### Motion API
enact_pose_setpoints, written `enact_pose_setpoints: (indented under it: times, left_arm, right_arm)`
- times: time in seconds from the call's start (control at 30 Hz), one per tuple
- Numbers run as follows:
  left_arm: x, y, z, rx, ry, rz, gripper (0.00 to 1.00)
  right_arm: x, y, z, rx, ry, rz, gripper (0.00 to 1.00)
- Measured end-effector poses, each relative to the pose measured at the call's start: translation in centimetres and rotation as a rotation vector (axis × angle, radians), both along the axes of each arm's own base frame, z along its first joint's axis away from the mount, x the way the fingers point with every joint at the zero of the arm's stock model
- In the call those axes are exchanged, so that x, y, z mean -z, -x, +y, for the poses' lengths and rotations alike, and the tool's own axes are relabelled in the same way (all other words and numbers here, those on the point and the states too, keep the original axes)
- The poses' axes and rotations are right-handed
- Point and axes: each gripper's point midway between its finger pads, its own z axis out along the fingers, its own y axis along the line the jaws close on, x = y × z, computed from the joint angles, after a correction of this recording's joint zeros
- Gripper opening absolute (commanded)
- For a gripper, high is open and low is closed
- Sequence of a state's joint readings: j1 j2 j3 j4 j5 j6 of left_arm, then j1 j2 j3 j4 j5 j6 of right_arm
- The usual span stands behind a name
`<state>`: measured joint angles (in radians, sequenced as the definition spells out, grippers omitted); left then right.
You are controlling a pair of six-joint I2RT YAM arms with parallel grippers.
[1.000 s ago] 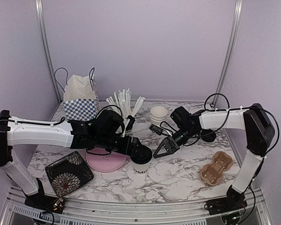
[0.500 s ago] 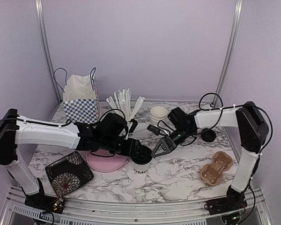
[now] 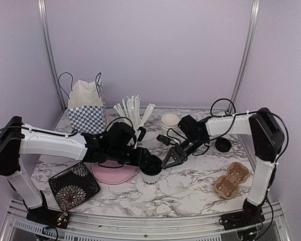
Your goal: Pack the takeout coffee
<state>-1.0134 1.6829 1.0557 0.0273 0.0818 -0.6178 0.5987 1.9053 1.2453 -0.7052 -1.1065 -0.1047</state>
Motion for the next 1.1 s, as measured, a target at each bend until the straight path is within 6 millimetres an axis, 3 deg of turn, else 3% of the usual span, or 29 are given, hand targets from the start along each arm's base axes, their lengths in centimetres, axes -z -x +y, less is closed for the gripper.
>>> enact_pose_setpoints:
  times: [0.1,0.17,0.33,0.53,0.7,0.87,1.0,1.1]
  left_arm:
    - [0.1,-0.4,0.0,-0.012,0.008,-0.004,0.49]
    - [0.2,-0.6,-0.1,-0.017,0.013,-0.005,0.55]
    - [0.1,-0.9,0.1,-0.005,-0.010,-0.044,0.75]
    - [-0.8,-0.6,0.2,0.056,-0.077,-0.130,0.82]
    - [-3.5,-1.4,0.0,0.057,-0.075,-0.207,0.82]
    - [-5.0,-1.4,1.7,-0.035,-0.053,-0.187,0.70]
    - [-4.3,-0.6,4.0,-0.155,-0.017,-0.089,0.67]
    - [-2.5,0.3,4.9,-0.204,-0.009,0.001,0.68]
  right_arm:
    - [-0.1,-0.2,0.0,0.003,0.014,-0.008,0.22]
    - [-0.2,-0.5,0.1,0.001,0.012,-0.024,0.23]
    - [-0.5,-0.4,0.2,-0.025,-0.022,-0.059,0.35]
    - [-1.5,-0.3,0.2,-0.047,-0.061,-0.121,0.49]
    - [-2.4,0.3,-0.2,-0.058,-0.079,-0.168,0.44]
    - [-1.7,-0.1,-0.7,-0.053,-0.034,-0.217,0.32]
    - [-1.4,-1.3,-1.1,-0.026,0.007,-0.248,0.30]
    - [-1.5,-3.0,-0.9,0.001,0.024,-0.274,0.33]
